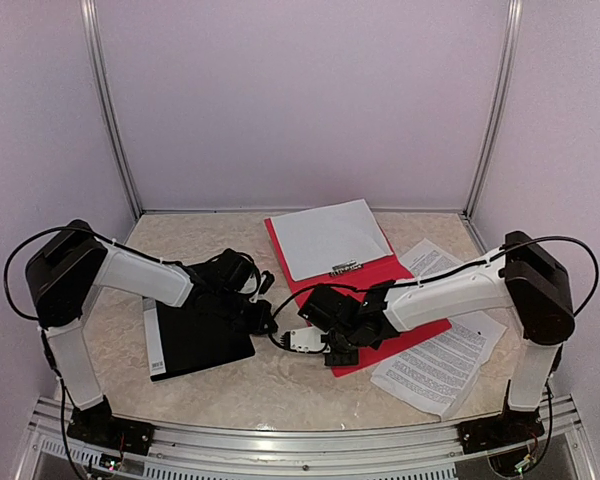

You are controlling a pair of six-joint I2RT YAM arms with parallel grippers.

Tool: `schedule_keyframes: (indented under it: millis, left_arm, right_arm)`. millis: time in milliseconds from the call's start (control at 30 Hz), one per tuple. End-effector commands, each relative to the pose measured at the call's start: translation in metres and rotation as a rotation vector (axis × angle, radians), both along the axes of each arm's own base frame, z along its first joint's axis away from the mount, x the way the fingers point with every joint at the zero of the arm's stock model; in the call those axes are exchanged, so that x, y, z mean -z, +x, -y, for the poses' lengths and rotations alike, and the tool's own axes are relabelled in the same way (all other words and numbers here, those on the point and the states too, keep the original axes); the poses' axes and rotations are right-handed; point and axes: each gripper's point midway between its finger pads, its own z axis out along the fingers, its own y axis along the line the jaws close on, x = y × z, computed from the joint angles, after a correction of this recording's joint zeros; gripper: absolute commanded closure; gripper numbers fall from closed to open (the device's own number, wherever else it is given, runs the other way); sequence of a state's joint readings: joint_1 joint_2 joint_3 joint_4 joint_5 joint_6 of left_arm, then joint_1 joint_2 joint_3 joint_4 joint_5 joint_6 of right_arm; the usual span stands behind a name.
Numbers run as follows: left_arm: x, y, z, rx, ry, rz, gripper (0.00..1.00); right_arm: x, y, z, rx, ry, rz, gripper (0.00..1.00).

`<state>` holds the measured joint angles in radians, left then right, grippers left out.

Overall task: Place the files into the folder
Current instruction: Open the spring clip on the folder at the center of the board.

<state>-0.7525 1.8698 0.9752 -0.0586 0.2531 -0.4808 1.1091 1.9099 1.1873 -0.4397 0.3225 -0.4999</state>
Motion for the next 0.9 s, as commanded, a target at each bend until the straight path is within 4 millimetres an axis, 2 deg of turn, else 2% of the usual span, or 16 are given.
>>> schedule_keyframes:
  millis: [0, 233, 400, 633, 767, 867]
  left_arm:
    - [0.017, -0.03, -0.028, -0.019, 0.035, -0.15, 0.89]
    - [-0.02, -0.026, -0.016, 0.037, -0.15, -0.08, 0.76]
    - [-0.052, -0.02, -0.011, 0.082, -0.242, 0.046, 0.74]
    - [-0.083, -0.013, -0.008, 0.124, -0.305, 0.191, 0.74]
    - [-0.096, -0.012, -0.006, 0.167, -0.324, 0.272, 0.72]
    - [-0.1, -0.008, -0.006, 0.182, -0.312, 0.3, 0.71]
  right_arm:
    - [0.001, -0.021, -0.004, -0.011, 0.107, -0.115, 1.0]
    - [-0.004, -0.034, -0.007, -0.046, 0.199, -0.136, 1.0]
    - [-0.009, -0.034, -0.002, -0.05, 0.196, -0.125, 1.0]
    - [-0.018, -0.042, 0.01, -0.048, 0.151, -0.128, 1.0]
    - [-0.016, -0.05, 0.02, -0.03, 0.142, -0.14, 1.0]
    - [-0.013, -0.056, 0.024, -0.017, 0.153, -0.151, 0.95]
